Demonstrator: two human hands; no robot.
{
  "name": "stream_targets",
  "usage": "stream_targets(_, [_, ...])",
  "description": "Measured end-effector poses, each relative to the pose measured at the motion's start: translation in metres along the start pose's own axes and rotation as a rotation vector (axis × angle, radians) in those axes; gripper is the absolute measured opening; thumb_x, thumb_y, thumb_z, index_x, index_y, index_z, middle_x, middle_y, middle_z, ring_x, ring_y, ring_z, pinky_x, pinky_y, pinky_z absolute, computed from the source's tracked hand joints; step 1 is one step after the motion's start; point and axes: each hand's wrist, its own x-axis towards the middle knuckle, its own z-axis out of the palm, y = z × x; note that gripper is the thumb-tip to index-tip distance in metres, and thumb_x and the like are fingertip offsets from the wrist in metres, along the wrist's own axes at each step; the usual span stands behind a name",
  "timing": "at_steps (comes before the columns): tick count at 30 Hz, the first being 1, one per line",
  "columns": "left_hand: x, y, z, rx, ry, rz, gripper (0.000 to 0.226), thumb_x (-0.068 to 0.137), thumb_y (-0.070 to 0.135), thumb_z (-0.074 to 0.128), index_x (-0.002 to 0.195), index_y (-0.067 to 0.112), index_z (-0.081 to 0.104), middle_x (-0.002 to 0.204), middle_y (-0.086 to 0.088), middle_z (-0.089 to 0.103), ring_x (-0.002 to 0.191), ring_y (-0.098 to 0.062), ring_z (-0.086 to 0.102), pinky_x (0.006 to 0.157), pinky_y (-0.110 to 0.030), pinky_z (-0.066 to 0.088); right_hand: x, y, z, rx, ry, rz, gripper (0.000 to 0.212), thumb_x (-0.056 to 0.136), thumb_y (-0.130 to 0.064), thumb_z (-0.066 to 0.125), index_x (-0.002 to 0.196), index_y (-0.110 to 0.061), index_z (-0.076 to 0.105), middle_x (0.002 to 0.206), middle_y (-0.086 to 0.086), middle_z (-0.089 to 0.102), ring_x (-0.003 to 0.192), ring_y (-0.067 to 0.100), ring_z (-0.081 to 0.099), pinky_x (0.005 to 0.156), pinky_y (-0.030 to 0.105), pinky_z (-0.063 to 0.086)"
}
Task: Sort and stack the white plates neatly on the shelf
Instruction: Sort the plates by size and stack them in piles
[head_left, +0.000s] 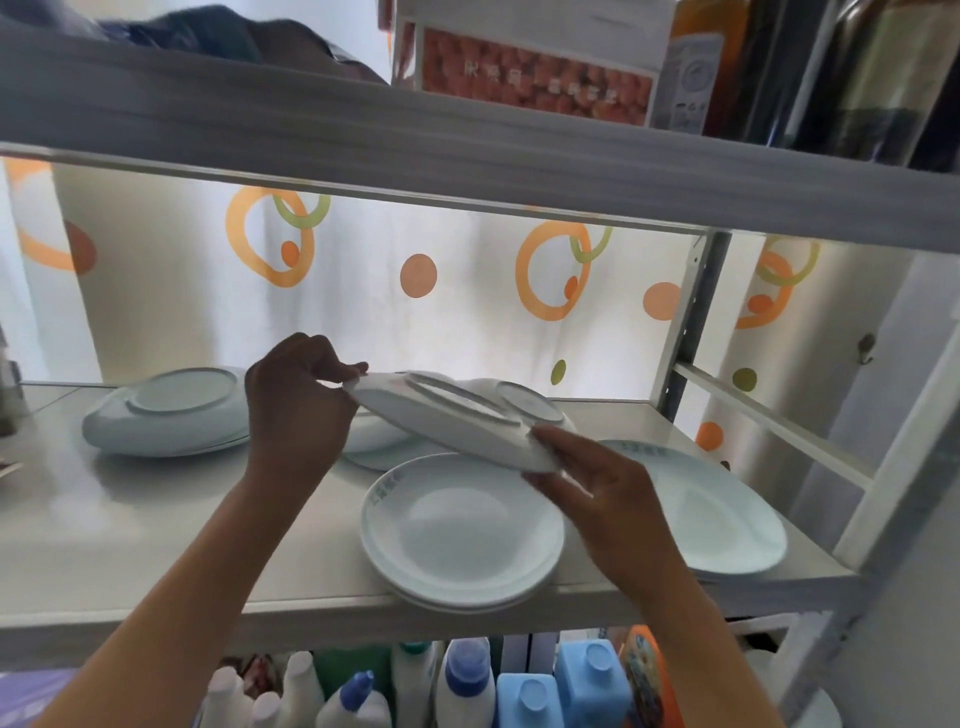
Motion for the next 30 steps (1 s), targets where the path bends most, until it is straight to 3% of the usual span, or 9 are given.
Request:
stream_targets(3, [-0.007, 0.007, -0.006, -0.014, -0.067, -0.029, 0.03, 0.069, 0.008, 0.081, 0.06, 0.015, 0.054, 0.066, -0.006, 0.064, 0.068, -0.025, 0.061, 0.066, -0.031, 0.045, 0.01, -0.011, -0.001, 0.069, 0.209, -0.056, 0.024, 0.084, -0.012, 0.071, 0.107, -0.021, 0.073, 0.095, -0.019, 0.074, 0.091, -0.005, 0.068, 0.078, 0.004, 0.047])
stream_targets(7, [-0.014, 0.016, -0.017, -0.136, -0.156, -0.098, 0.027, 0.068, 0.012, 0.083, 0.063, 0.024, 0.06, 0.068, 0.002, 0.066, 0.067, -0.007, 0.059, 0.067, -0.01, 0.044, 0.021, -0.012, 0.001, 0.104, 0.392, -0.001, 0.013, 0.084, -0.016, 0.073, 0.097, -0.016, 0.073, 0.08, -0.018, 0.074, 0.078, -0.001, 0.069, 0.071, 0.008, 0.049])
stream_targets(10, [-0.013, 0.015, -0.018, -0.232, -0.218, -0.166, 0.021, 0.067, 0.012, 0.085, 0.073, 0.024, 0.068, 0.066, 0.007, 0.068, 0.06, -0.008, 0.061, 0.061, -0.019, 0.048, 0.026, -0.008, 0.004, 0.045, 0.428, 0.019, 0.017, 0.085, -0.019, 0.074, 0.102, -0.019, 0.07, 0.079, -0.009, 0.075, 0.072, 0.006, 0.071, 0.064, 0.013, 0.053])
stream_targets(13, [-0.017, 0.0, -0.013, -0.212, -0.292, -0.272, 0.025, 0.066, 0.017, 0.086, 0.082, 0.03, 0.071, 0.061, 0.008, 0.066, 0.054, -0.014, 0.059, 0.054, -0.027, 0.045, 0.032, 0.001, 0.009, -0.148, 0.33, 0.056, 0.023, 0.089, -0.018, 0.068, 0.112, -0.017, 0.069, 0.084, -0.005, 0.072, 0.073, 0.005, 0.067, 0.061, 0.008, 0.05])
stream_targets(16, [-0.026, -0.018, -0.008, -0.101, -0.397, -0.342, 0.02, 0.061, 0.023, 0.084, 0.076, 0.03, 0.072, 0.054, 0.006, 0.064, 0.047, -0.012, 0.054, 0.058, -0.032, 0.045, 0.036, 0.016, 0.014, -0.381, 0.159, 0.16, 0.028, 0.089, -0.017, 0.067, 0.116, -0.011, 0.07, 0.091, 0.004, 0.073, 0.075, 0.013, 0.068, 0.067, 0.018, 0.049])
stream_targets(19, [-0.037, -0.03, -0.005, -0.009, -0.477, -0.374, 0.018, 0.064, 0.015, 0.086, 0.072, 0.023, 0.072, 0.051, 0.004, 0.062, 0.041, -0.004, 0.05, 0.058, -0.029, 0.044, 0.035, 0.029, 0.018, -0.567, 0.03, 0.221, 0.029, 0.088, -0.014, 0.066, 0.116, -0.009, 0.069, 0.107, 0.008, 0.073, 0.095, 0.022, 0.068, 0.078, 0.018, 0.041])
stream_targets(22, [-0.045, -0.034, -0.003, 0.054, -0.496, -0.385, 0.017, 0.065, 0.014, 0.086, 0.073, 0.02, 0.072, 0.058, -0.001, 0.066, 0.045, -0.007, 0.053, 0.058, -0.024, 0.042, 0.037, 0.033, 0.02, -0.608, -0.018, 0.259, 0.031, 0.088, -0.015, 0.063, 0.118, -0.01, 0.068, 0.112, 0.008, 0.071, 0.104, 0.023, 0.066, 0.086, 0.022, 0.045])
stream_targets(30, [-0.048, -0.037, -0.003, 0.259, -0.525, -0.286, 0.013, 0.068, 0.023, 0.083, 0.073, 0.026, 0.071, 0.062, 0.007, 0.066, 0.063, -0.009, 0.06, 0.057, -0.022, 0.037, 0.044, 0.032, 0.031, -0.736, -0.053, 0.33, 0.021, 0.083, -0.007, 0.057, 0.094, -0.009, 0.075, 0.091, 0.01, 0.074, 0.088, 0.028, 0.067, 0.08, 0.033, 0.055])
